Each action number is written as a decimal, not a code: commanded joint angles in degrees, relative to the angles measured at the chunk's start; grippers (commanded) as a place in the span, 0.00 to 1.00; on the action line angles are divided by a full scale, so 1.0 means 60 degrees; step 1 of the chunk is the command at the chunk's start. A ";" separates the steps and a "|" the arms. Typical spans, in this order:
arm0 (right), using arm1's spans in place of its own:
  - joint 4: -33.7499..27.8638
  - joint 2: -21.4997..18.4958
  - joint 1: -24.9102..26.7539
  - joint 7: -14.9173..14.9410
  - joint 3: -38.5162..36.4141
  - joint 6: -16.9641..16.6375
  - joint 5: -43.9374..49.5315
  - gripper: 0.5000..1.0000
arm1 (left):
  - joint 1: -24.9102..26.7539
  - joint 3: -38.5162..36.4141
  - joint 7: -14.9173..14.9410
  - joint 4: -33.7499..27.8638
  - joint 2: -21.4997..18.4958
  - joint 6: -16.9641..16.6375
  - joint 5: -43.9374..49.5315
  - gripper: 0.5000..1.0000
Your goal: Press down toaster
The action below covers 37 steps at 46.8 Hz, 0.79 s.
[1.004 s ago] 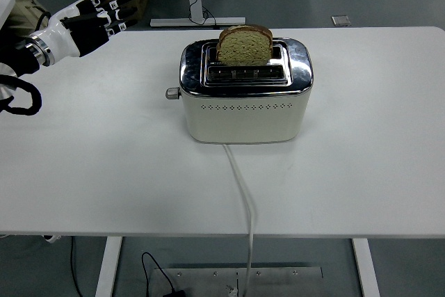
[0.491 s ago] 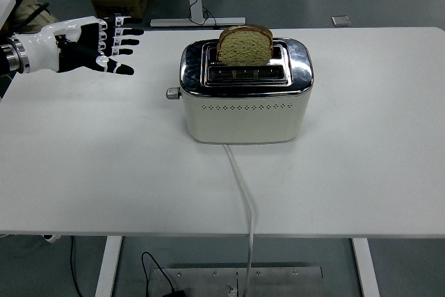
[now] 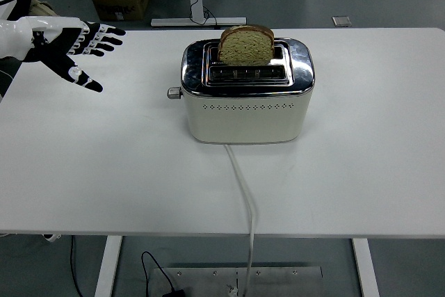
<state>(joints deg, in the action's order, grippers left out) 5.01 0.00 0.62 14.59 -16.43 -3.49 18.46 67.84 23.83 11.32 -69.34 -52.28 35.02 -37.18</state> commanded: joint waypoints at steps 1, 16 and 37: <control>0.0000 0.0000 -0.0015 0.0000 0.0000 -0.0005 0.0000 1.00 | 0.0076 -0.0003 0.0004 0.0000 0.0012 -0.0003 -0.0525 1.00; 0.0000 0.0000 -0.0015 0.0000 0.0000 -0.0005 0.0000 1.00 | 0.0251 -0.0003 0.0004 0.0000 0.0364 -0.0003 -0.2342 1.00; 0.0000 0.0000 -0.0030 0.0000 0.0000 0.0010 0.0000 1.00 | 0.0413 -0.0412 0.0165 0.0000 0.0979 -0.0003 -0.2577 1.00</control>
<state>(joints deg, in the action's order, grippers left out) 5.01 0.00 0.41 14.59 -16.43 -3.44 18.54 70.41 22.00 12.31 -69.35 -46.61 34.99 -52.68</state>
